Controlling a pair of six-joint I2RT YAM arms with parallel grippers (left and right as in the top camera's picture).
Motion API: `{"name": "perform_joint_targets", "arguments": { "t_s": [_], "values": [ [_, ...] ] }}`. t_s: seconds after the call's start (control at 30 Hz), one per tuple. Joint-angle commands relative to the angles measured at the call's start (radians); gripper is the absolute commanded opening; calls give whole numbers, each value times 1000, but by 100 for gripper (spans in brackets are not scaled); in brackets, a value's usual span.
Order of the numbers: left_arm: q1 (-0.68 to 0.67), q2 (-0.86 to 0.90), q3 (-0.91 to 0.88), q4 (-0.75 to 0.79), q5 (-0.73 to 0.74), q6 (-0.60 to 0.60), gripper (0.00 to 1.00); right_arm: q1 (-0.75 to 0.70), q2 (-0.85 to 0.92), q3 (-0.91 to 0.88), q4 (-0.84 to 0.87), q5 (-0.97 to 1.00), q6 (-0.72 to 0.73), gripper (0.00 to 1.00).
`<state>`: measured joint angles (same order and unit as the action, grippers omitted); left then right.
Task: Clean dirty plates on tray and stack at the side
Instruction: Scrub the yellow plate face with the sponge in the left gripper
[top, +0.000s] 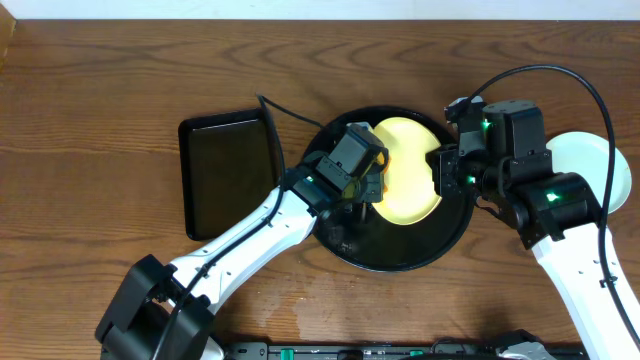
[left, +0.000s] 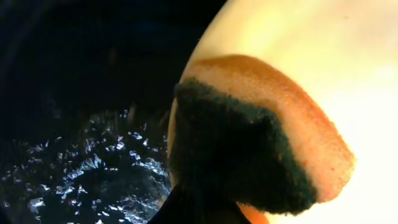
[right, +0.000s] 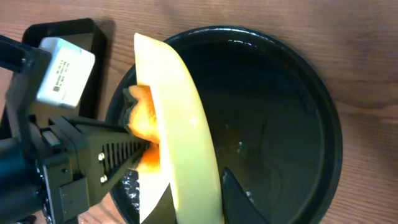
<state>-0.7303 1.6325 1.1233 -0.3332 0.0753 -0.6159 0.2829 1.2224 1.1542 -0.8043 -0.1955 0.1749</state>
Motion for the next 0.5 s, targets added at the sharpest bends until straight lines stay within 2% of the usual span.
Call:
{"name": "perform_joint_targets", "arguments": {
  "t_s": [0.0,0.1,0.23,0.33,0.47],
  "values": [
    [19,24,5,-17,-93,58,7,13,-37,24,-5,14,10,1],
    [19,3,11,63,128,34,7,13,-34,24,-6,23,11,1],
    [13,1,11,225,492,-104,8,13,-27,24,-3,24,13,1],
    [-8,0,11,328,629,-166,8,13,-23,24,4,27,31,1],
    [-46,0,11,361,685,-239,7,12,-18,24,12,37,34,1]
  ]
}}
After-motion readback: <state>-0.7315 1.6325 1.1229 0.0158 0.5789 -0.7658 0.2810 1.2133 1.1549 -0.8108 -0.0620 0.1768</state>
